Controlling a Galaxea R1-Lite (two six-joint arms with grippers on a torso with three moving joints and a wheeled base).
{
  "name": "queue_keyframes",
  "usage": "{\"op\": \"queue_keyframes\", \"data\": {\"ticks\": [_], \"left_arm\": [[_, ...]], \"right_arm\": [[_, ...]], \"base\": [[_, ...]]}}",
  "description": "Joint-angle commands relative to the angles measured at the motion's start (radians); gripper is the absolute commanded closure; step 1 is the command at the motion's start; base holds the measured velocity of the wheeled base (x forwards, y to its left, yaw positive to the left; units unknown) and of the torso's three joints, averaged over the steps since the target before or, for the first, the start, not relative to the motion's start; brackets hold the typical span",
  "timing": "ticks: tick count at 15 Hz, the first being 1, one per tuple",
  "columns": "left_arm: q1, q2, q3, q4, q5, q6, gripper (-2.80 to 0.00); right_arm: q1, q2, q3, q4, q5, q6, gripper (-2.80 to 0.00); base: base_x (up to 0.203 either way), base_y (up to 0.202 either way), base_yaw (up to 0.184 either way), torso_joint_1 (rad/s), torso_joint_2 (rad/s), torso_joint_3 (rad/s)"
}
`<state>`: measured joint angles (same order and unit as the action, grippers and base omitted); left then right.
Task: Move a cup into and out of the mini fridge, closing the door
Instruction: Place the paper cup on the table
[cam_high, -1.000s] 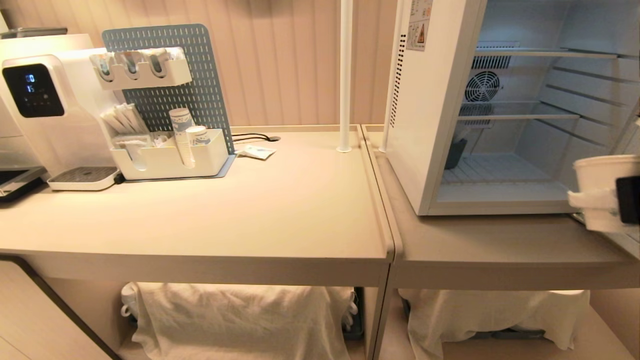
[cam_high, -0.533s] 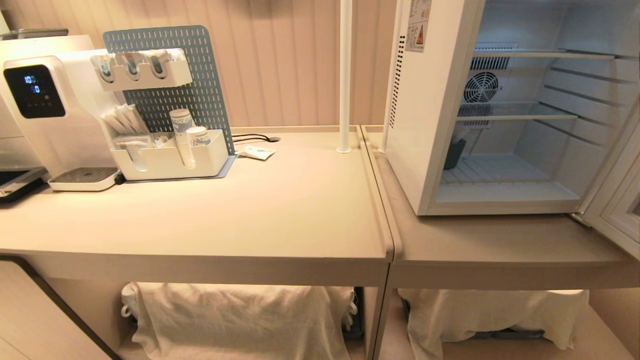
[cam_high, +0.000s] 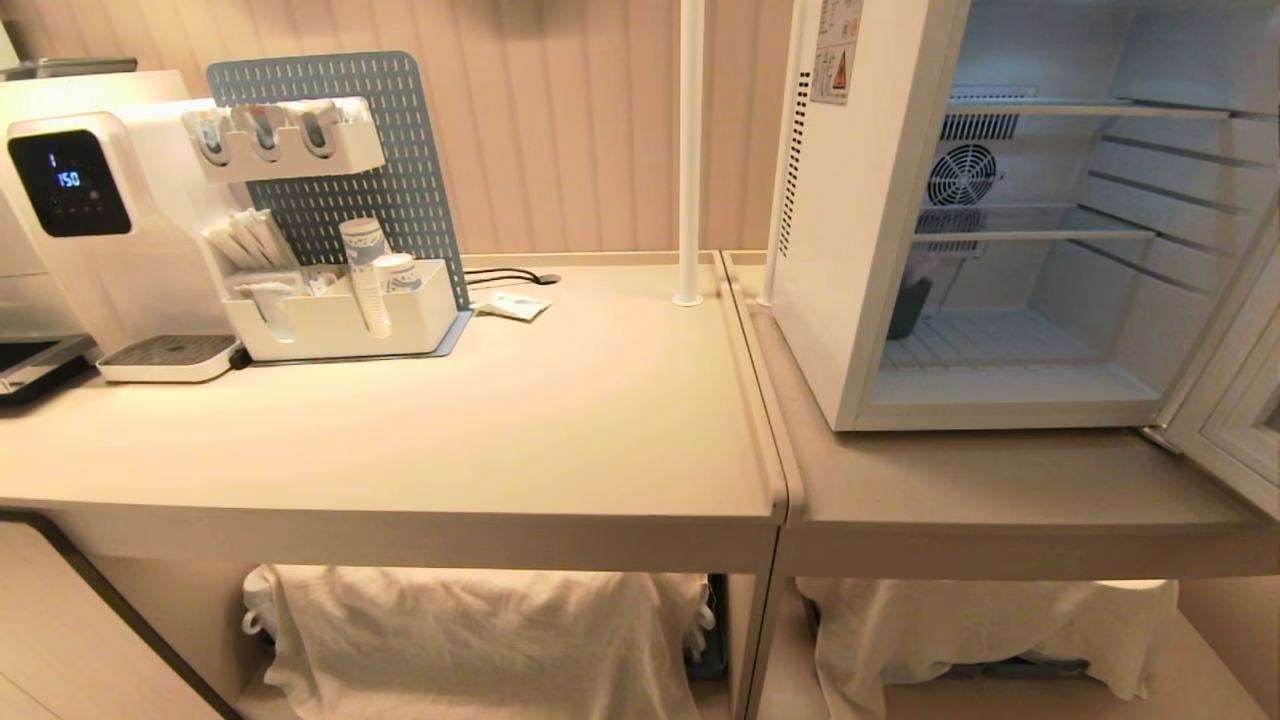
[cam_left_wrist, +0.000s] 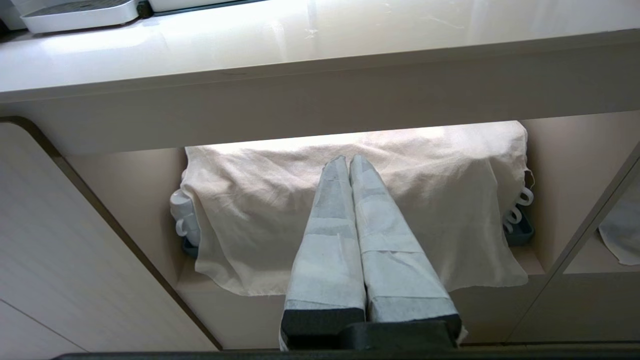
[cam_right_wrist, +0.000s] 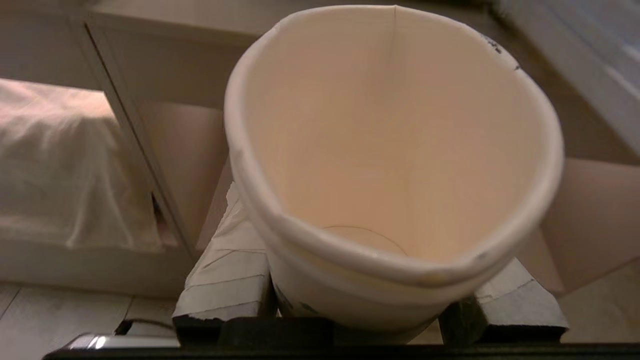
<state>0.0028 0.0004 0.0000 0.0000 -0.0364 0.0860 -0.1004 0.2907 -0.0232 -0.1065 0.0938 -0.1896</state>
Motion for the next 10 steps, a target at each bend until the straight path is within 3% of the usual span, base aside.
{"op": "queue_keyframes", "data": {"ticks": [1, 5, 10], "left_arm": [[0.0, 0.0, 0.0, 0.0, 0.001, -0.005, 0.0], [0.0, 0.0, 0.0, 0.0, 0.001, -0.023, 0.0], [0.0, 0.0, 0.0, -0.002, 0.001, -0.033, 0.0]], "right_arm": [[0.012, -0.013, 0.022, -0.018, -0.002, -0.001, 0.0], [0.094, -0.171, -0.007, 0.131, -0.055, 0.035, 0.0], [0.107, -0.291, 0.025, 0.1, -0.077, 0.148, 0.0]], "base": [[0.0, 0.0, 0.0, 0.0, 0.0, 0.0], [0.0, 0.0, 0.0, 0.0, 0.0, 0.0], [0.0, 0.0, 0.0, 0.0, 0.0, 0.0]]}}
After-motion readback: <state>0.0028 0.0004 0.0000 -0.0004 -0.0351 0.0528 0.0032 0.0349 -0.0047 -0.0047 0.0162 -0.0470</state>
